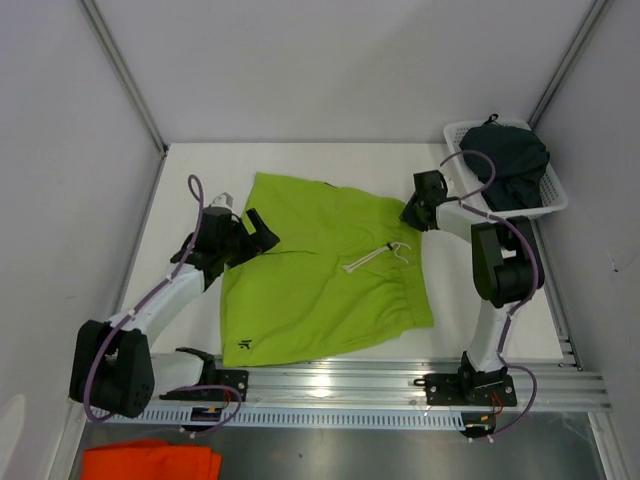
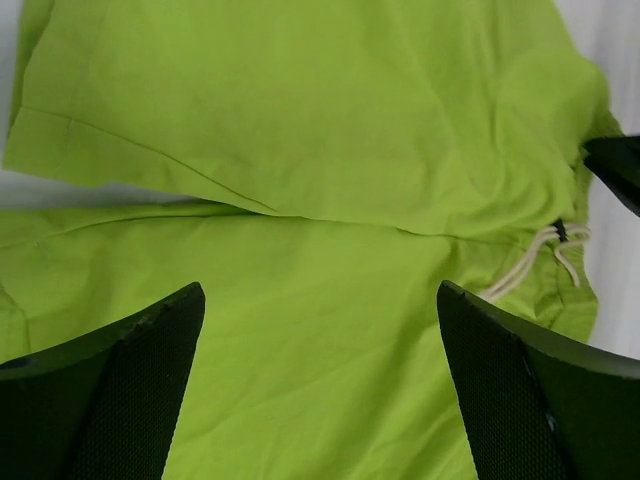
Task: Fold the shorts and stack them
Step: Flatten the shorts out
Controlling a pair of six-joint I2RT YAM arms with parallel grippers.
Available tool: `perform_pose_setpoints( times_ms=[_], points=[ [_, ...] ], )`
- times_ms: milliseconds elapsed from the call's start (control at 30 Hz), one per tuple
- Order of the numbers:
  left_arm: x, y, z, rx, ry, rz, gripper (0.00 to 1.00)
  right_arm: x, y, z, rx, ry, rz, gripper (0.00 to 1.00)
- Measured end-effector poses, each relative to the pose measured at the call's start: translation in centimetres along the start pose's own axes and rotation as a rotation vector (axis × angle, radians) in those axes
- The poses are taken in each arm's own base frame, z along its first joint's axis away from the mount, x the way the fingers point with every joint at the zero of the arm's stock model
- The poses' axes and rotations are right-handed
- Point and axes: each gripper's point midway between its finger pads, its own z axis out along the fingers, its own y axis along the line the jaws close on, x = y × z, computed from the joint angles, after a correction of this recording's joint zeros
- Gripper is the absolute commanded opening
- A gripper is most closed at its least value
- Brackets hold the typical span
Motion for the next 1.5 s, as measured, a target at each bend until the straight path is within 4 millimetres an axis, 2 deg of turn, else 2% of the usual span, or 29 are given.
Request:
perform_pose_setpoints(
  times_ms=[133, 200, 233, 267, 333, 367, 433, 533, 567, 667, 733, 800, 833, 867, 933, 967, 1067, 1200, 1400, 1433, 1500],
  points=[
    [-1.2, -1.1, -1.5, 0.039, -0.058, 0.008, 0.99, -3.9, 2.6, 2.6, 0.008, -0.060, 0.011, 0.37],
    [-1.3, -1.1, -1.6, 0.040, -0.061, 0.008, 0.99, -6.6, 4.2, 4.4, 0.020, -0.091, 0.017, 0.38],
    [-1.2, -1.0, -1.6, 0.035, -0.056, 0.007, 0.99, -8.0, 5.0, 5.3, 0.015, -0.113, 0.023, 0.41],
    [-1.0, -0.8, -1.6, 0.029, -0.048, 0.007, 0.99, -9.2, 5.7, 6.0, 0.013, -0.125, 0.027, 0.50],
    [-0.7, -0.6, -1.7, 0.022, -0.036, 0.007, 0.99, -11.4, 6.7, 6.8, 0.005, -0.151, 0.033, 0.59],
    [-0.5, -0.5, -1.7, 0.018, -0.029, 0.009, 0.99, -12.3, 6.9, 6.7, 0.001, -0.162, 0.031, 0.64],
    [-0.1, -0.4, -1.9, 0.015, -0.013, 0.012, 0.99, -13.4, 6.7, 5.8, 0.005, -0.171, 0.017, 0.66],
    [0.4, -0.6, -2.6, 0.022, 0.002, 0.018, 0.99, -14.2, 6.2, 3.1, 0.005, -0.175, 0.002, 0.66],
    [0.6, -0.8, -3.0, 0.030, 0.007, 0.022, 0.99, -14.1, 5.8, 1.5, -0.001, -0.174, 0.001, 0.66],
    [1.8, -1.6, -4.1, 0.068, 0.028, 0.040, 0.99, -12.2, 4.3, -4.0, -0.029, -0.157, 0.000, 0.67],
    [3.1, -1.8, -4.9, 0.086, 0.045, 0.052, 0.99, -10.1, 3.0, -8.3, -0.063, -0.151, 0.007, 0.67],
    [4.4, -1.6, -5.8, 0.097, 0.063, 0.062, 0.99, -7.3, 1.4, -11.7, -0.096, -0.147, 0.025, 0.73],
    [5.0, -1.5, -6.3, 0.097, 0.072, 0.062, 0.99, -5.9, 0.5, -13.1, -0.104, -0.145, 0.040, 0.73],
    [5.3, -1.3, -6.6, 0.098, 0.076, 0.061, 0.99, -4.3, -0.4, -14.2, -0.107, -0.141, 0.052, 0.79],
    [6.0, -1.0, -7.4, 0.095, 0.087, 0.056, 0.99, -1.1, -2.4, -15.6, -0.084, -0.113, 0.078, 0.80],
    [6.2, -0.9, -7.8, 0.096, 0.088, 0.052, 0.99, 0.3, -3.3, -16.1, -0.067, -0.103, 0.089, 0.99],
    [6.9, -0.7, -8.8, 0.100, 0.099, 0.050, 0.99, 4.0, -5.0, -17.7, -0.030, -0.075, 0.108, 0.99],
    [8.2, -0.2, -9.9, 0.107, 0.110, 0.033, 0.99, 7.3, -6.5, -19.0, -0.017, -0.072, 0.150, 0.95],
    [9.6, 0.8, -9.8, 0.084, 0.152, 0.004, 0.99, 11.3, -10.0, -16.6, 0.120, 0.009, 0.217, 0.84],
    [9.8, 1.0, -9.6, 0.075, 0.162, -0.001, 0.99, 11.6, -10.4, -16.2, 0.144, 0.017, 0.224, 0.79],
    [10.2, 1.3, -8.9, 0.058, 0.182, -0.007, 0.99, 11.7, -10.7, -15.5, 0.170, 0.016, 0.243, 0.73]
  ],
)
